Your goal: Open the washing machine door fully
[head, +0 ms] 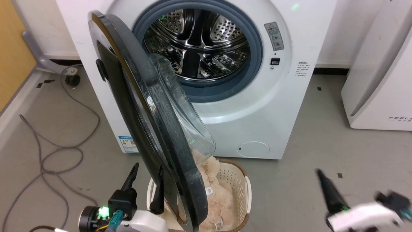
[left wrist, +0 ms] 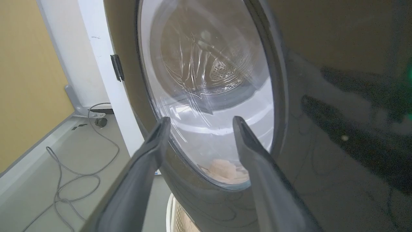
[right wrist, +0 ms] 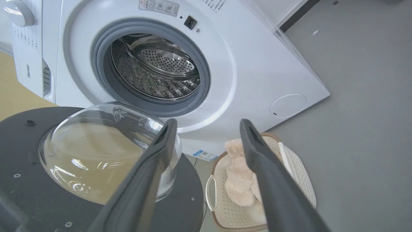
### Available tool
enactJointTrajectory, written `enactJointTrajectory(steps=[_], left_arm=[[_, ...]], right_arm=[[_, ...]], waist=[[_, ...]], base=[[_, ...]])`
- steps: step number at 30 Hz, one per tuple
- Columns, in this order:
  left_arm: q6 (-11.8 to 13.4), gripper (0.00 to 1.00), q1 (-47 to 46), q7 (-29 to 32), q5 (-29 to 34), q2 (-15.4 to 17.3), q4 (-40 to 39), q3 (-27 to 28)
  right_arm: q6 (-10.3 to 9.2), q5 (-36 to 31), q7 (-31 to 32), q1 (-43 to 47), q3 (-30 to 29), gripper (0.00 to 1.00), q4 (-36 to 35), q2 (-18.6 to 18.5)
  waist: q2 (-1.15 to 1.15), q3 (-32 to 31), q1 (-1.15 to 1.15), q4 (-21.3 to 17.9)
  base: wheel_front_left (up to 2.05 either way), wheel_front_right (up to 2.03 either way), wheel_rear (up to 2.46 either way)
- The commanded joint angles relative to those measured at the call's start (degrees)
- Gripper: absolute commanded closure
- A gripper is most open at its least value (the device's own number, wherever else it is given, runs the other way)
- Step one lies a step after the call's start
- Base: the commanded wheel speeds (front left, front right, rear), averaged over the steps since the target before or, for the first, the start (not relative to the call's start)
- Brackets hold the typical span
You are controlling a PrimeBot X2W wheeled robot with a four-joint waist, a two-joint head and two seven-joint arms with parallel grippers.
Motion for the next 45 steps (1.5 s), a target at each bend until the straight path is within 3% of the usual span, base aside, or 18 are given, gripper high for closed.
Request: enactJointTrajectory(steps=[1,5,11,17,23,32,34,45], left_arm=[[-0.20,0.00,0.87,-0.30,0.17,0.16,0.20,0.41],[-0.10,0.00,1.52,-0.30,0.17,0.28,0.27,1.03],[-0.10,0.00,1.87,-0.30,0.21,0.45,0.27,1.78],[0.01,0.00,1.72,-0.30,0.31,0.39,0.32,2.27],[-0.19,0.00,1.53,-0.30,0.54,0.39,0.50,2.42],[-0.32,0.01,1.44,-0.30,0.70,0.38,0.66,2.75],[-0.47,1.00,1.48,-0.30,0.67,0.39,0.69,2.79],[-0.38,1.00,0.79,-0.30,0.96,0.53,-1.36,3.14]], right_arm=[[0.06,-2.77,-2.82,1.82,-1.37,0.00,-0.66,0.03],[0.06,-16.47,-9.41,5.27,-6.98,0.00,-1.66,0.90],[0.06,-39.78,-10.95,8.29,-17.20,0.00,-10.85,5.69],[0.06,-55.98,-7.80,10.72,-17.15,0.00,-22.60,7.52],[0.06,-62.81,-4.73,14.29,-13.59,0.00,-26.41,7.60],[0.06,-62.83,-4.37,15.57,-12.93,0.00,-25.38,7.61],[0.06,-62.74,-4.42,15.46,-12.84,0.00,-25.05,7.61],[0.06,-61.94,-4.45,14.87,-13.27,0.00,-23.63,7.62]], waist=[[0.00,-0.32,0.00,-0.15],[0.00,-0.86,0.00,-0.49],[0.00,-0.86,0.00,-0.73],[0.00,-0.53,0.00,-0.77],[0.00,-0.40,0.00,-0.47],[0.00,-0.13,0.00,-0.50],[0.00,-0.14,0.00,-0.55],[0.00,0.07,0.00,-0.45]], base=[[0.00,0.00,0.00],[0.00,0.00,0.00],[0.00,0.00,0.00],[0.00,0.00,0.00],[0.00,0.00,0.00],[0.00,0.00,0.00],[0.00,0.00,0.00],[0.00,0.00,0.00]])
